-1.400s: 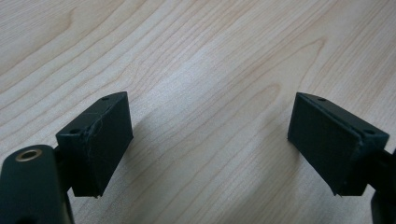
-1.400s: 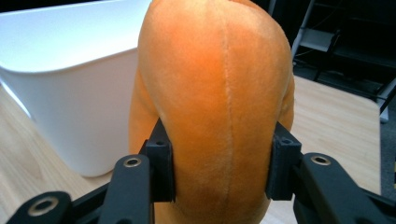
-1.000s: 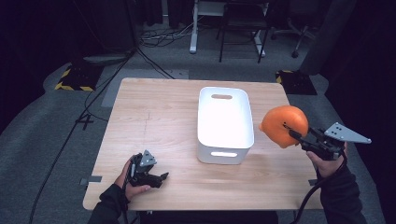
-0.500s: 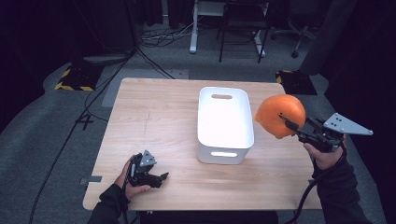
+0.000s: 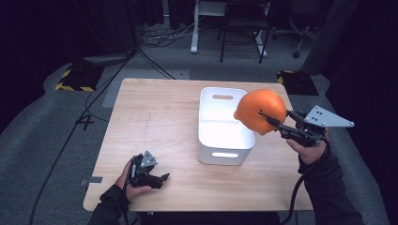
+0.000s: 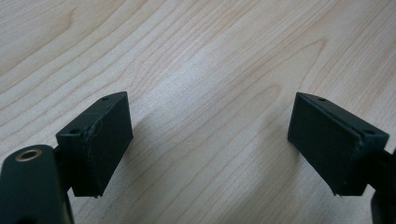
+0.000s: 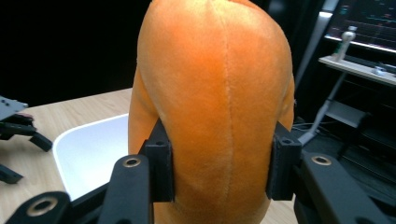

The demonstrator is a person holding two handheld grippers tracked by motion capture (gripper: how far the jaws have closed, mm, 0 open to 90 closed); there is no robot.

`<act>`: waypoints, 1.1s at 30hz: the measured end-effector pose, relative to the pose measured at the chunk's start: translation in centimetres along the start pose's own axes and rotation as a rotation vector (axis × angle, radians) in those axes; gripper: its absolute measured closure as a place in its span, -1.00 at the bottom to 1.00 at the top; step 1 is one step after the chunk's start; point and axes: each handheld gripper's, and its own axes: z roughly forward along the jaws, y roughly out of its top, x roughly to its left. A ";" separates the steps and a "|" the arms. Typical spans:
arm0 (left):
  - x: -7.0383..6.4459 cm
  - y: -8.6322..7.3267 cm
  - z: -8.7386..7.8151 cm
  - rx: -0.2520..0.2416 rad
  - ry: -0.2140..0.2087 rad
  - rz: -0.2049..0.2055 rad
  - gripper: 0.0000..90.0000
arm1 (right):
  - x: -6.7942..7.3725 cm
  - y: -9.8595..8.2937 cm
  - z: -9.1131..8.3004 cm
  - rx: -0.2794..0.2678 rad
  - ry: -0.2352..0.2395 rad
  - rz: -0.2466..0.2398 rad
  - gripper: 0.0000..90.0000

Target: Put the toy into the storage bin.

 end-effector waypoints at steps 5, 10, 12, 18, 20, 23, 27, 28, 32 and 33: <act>0.0 0.0 0.0 0.001 0.004 0.000 -0.68 | 1.3 0.4 1.9 0.021 0.037 -0.020 0.22; 0.0 0.0 0.0 -0.001 0.008 0.003 -0.68 | 2.0 0.3 3.2 0.033 0.067 -0.014 0.22; 0.0 0.0 0.0 0.001 0.005 0.001 -0.68 | 2.2 0.3 3.7 0.036 0.078 -0.016 0.22; 0.0 0.0 0.0 -0.001 0.005 0.004 -0.68 | 2.6 -0.2 5.0 0.066 0.098 -0.010 0.21; 0.0 0.0 0.0 0.001 0.004 0.004 -0.68 | 2.6 -0.3 5.3 0.077 0.105 -0.006 0.21; 0.0 0.0 0.0 0.002 0.002 0.000 -0.68 | 2.6 -0.5 5.6 0.076 0.119 0.005 0.21; 0.0 0.0 -0.1 0.001 0.010 0.005 -0.68 | 2.7 -0.8 6.2 0.102 0.131 0.002 0.20; 0.0 0.0 -0.1 0.001 0.011 0.007 -0.68 | 2.7 -0.9 6.2 0.109 0.134 -0.006 0.19; 0.0 0.0 -0.1 0.001 0.011 0.007 -0.68 | 2.5 -1.2 6.6 0.125 0.150 -0.008 0.19; 0.0 0.0 -0.1 0.001 0.009 0.005 -0.68 | 2.6 -1.3 6.7 0.129 0.149 -0.005 0.18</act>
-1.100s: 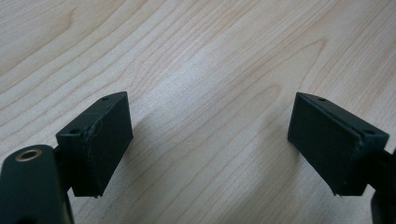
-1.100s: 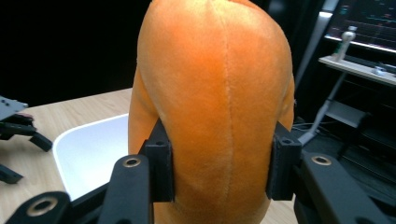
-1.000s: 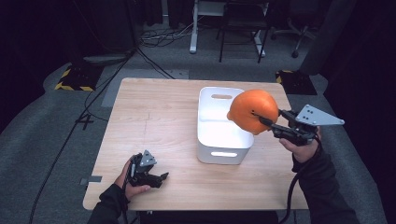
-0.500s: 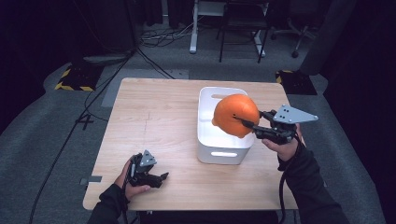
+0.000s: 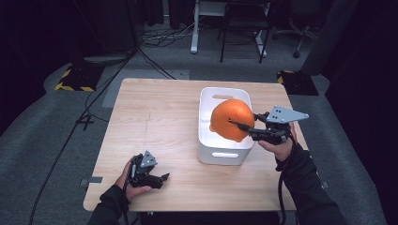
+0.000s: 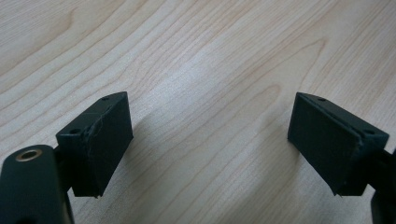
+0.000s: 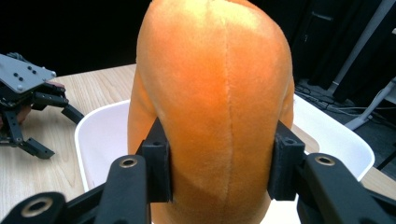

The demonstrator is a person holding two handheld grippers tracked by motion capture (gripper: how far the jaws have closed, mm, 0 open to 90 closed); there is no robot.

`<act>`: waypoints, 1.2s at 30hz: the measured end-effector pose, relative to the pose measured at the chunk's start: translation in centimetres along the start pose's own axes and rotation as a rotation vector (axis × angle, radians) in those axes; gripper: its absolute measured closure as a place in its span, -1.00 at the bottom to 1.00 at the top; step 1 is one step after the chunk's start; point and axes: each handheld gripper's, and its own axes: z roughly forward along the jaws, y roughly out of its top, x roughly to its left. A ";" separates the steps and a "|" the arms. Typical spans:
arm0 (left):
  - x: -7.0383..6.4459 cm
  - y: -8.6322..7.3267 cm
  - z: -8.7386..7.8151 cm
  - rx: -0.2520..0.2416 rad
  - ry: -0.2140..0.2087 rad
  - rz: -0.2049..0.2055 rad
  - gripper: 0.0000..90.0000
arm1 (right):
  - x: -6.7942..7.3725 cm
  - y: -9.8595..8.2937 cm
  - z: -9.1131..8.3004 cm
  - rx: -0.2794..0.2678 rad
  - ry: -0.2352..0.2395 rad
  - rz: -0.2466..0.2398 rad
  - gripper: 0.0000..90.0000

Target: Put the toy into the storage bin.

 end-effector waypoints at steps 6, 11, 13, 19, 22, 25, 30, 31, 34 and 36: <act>0.0 0.0 0.0 -0.002 -0.002 0.002 -0.68 | -0.2 -0.2 0.7 0.038 0.017 -0.003 0.16; 0.0 0.0 0.0 0.001 -0.006 -0.004 -0.68 | -0.4 -0.3 1.5 0.093 0.034 -0.009 0.14; 0.0 0.0 0.0 -0.001 -0.006 -0.004 -0.68 | -0.4 -0.3 1.7 0.113 0.044 -0.013 0.14; 0.0 0.0 0.0 -0.003 0.000 0.000 -0.68 | -0.5 -0.1 2.6 0.179 0.067 -0.049 0.11; 0.0 0.0 0.0 -0.001 -0.006 -0.004 -0.68 | -0.6 0.0 2.9 0.203 0.081 -0.057 0.10; 0.0 0.0 0.1 -0.002 -0.009 -0.004 -0.68 | -0.6 0.1 3.3 0.243 0.097 -0.078 0.09; 0.0 0.0 0.0 -0.001 -0.008 -0.005 -0.68 | -0.5 0.3 3.9 0.302 0.123 -0.087 0.06; 0.0 0.0 0.1 -0.001 -0.009 -0.005 -0.68 | -0.5 0.4 4.0 0.318 0.125 -0.090 0.05; 0.0 0.0 0.0 -0.001 -0.007 -0.005 -0.68 | -0.6 0.3 4.3 0.343 0.140 -0.094 0.03; 0.0 0.0 0.0 0.000 -0.007 -0.005 -0.68 | -0.6 0.3 4.5 0.367 0.146 -0.094 0.01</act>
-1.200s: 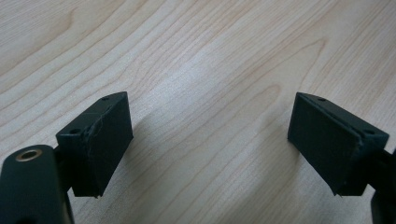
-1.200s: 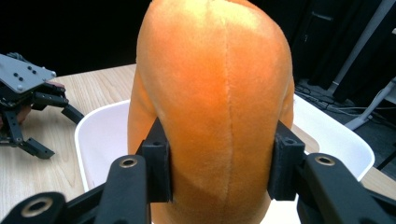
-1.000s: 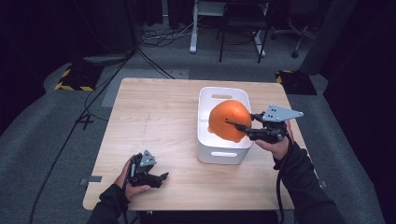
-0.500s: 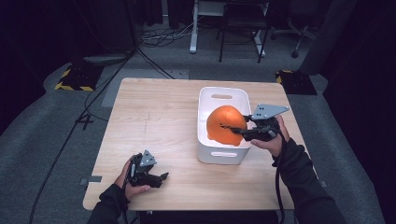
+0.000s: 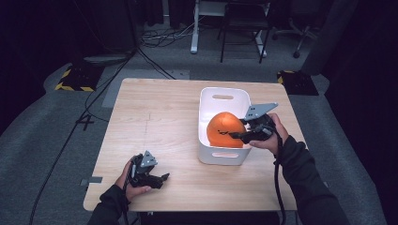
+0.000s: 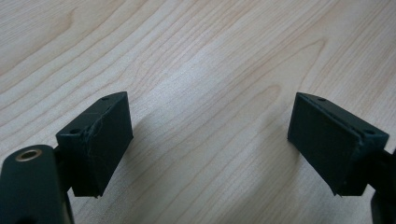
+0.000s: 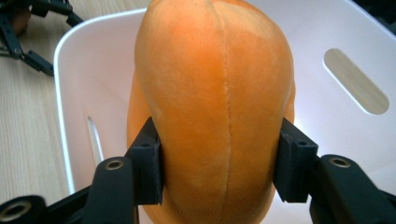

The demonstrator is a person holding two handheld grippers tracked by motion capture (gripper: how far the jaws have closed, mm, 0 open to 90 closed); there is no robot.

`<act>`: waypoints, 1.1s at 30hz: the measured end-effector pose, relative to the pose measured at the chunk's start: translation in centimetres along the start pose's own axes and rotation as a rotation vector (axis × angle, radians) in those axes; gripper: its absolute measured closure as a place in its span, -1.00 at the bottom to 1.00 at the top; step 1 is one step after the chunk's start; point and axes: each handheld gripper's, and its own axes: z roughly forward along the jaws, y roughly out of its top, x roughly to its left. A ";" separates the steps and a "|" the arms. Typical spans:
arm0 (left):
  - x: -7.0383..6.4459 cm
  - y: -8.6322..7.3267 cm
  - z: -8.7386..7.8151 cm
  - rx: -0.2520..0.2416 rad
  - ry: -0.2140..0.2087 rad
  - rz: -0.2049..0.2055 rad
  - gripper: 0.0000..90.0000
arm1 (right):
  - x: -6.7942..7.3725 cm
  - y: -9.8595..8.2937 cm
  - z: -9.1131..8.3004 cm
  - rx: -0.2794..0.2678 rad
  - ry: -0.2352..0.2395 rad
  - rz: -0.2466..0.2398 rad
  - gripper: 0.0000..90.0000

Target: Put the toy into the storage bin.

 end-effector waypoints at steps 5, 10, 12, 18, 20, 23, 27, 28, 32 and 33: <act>0.1 0.1 0.1 -0.006 0.005 0.009 -0.68 | 0.0 0.2 0.4 0.046 0.016 -0.024 -0.01; 0.1 0.1 0.1 -0.005 0.003 0.008 -0.68 | 0.1 0.6 0.8 0.102 0.025 -0.045 -0.06; 0.1 0.1 0.1 -0.006 0.005 0.009 -0.68 | 0.1 0.6 1.0 0.110 0.033 -0.050 -0.07; 0.1 0.1 0.1 -0.006 0.004 0.008 -0.68 | 0.0 0.5 1.5 0.171 0.036 -0.045 -0.14; 0.1 0.1 0.1 -0.006 0.005 0.009 -0.68 | -0.1 0.5 1.7 0.187 0.040 -0.051 -0.15; 0.1 0.1 0.1 -0.006 0.007 0.010 -0.68 | -0.1 0.4 1.9 0.204 0.038 -0.035 -0.19; 0.1 0.1 0.1 -0.006 0.007 0.010 -0.68 | -0.2 0.3 2.0 0.229 0.034 -0.035 -0.23; 0.1 0.1 0.1 -0.005 0.003 0.007 -0.68 | -0.2 0.3 2.0 0.229 0.038 -0.041 -0.24; 0.1 0.1 0.1 -0.006 0.006 0.010 -0.68 | -0.5 0.2 2.1 0.241 0.050 -0.026 -0.29; 0.1 0.1 0.1 -0.006 0.005 0.009 -0.68 | -0.6 0.1 2.2 0.247 0.053 -0.025 -0.32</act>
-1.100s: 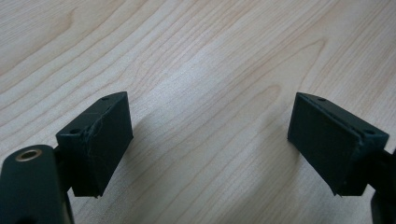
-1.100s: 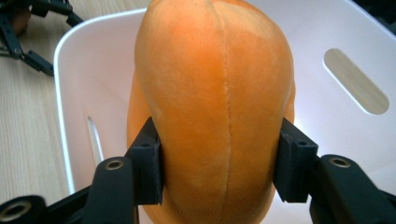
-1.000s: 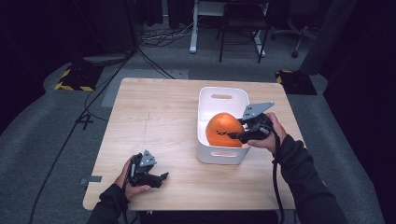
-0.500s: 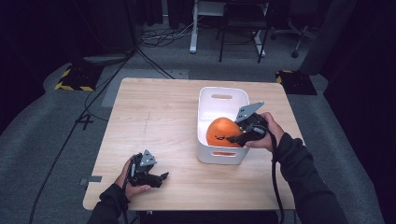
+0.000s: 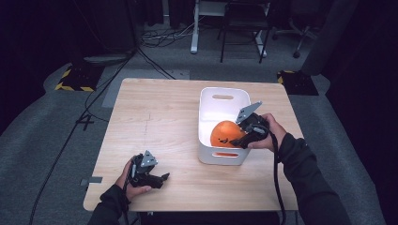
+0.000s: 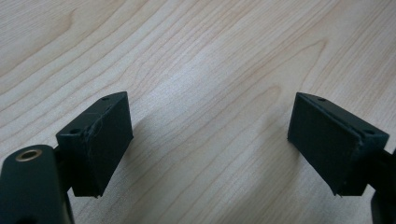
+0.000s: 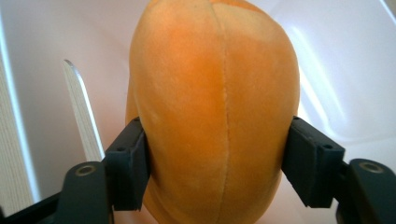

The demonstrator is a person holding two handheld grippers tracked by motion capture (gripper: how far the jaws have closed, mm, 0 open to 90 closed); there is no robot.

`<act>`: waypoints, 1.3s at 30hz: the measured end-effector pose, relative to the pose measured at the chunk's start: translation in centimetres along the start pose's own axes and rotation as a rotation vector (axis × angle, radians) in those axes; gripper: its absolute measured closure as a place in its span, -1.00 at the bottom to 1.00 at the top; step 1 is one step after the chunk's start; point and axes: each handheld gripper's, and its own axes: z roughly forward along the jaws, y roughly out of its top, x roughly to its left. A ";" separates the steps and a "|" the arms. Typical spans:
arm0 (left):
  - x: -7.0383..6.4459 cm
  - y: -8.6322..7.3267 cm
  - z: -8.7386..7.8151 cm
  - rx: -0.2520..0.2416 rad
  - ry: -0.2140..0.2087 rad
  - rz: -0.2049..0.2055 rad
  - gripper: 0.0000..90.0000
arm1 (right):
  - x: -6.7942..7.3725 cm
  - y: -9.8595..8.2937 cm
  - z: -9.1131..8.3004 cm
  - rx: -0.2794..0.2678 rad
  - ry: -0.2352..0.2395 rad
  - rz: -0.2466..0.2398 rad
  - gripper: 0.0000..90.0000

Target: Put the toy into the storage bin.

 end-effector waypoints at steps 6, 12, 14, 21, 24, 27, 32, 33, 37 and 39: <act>0.0 0.0 0.0 0.000 0.002 0.001 -0.68 | -0.1 -0.3 0.3 0.065 0.043 0.015 -0.41; 0.0 0.0 0.0 0.000 -0.002 -0.002 -0.68 | -0.3 -0.5 0.3 0.069 0.030 0.031 -0.44; 0.0 0.0 0.0 0.000 -0.001 -0.001 -0.68 | -0.3 -0.7 0.1 0.067 0.017 0.041 -0.42; 0.0 0.0 0.0 0.000 0.001 0.000 -0.68 | -0.4 -0.8 -0.2 0.041 0.003 0.040 -0.38; 0.0 0.0 0.0 -0.001 0.001 0.000 -0.68 | -0.4 -0.9 -0.4 0.020 0.003 0.043 -0.36; 0.0 0.0 0.0 0.000 0.002 0.001 -0.68 | -0.4 -1.1 -0.6 -0.001 0.006 0.055 -0.34; 0.0 0.0 0.0 0.000 0.001 0.000 -0.68 | -0.2 -1.2 -0.8 -0.027 -0.012 0.061 -0.32; 0.0 0.0 0.0 0.000 0.002 0.001 -0.68 | -0.1 -1.3 -1.0 -0.031 -0.014 0.064 -0.32; 0.0 0.0 0.0 0.000 0.002 0.001 -0.68 | -0.1 -1.6 -1.3 -0.062 -0.034 0.064 -0.30; 0.0 0.0 0.0 0.000 0.002 0.001 -0.68 | 0.0 -1.8 -1.5 -0.091 -0.036 0.077 -0.29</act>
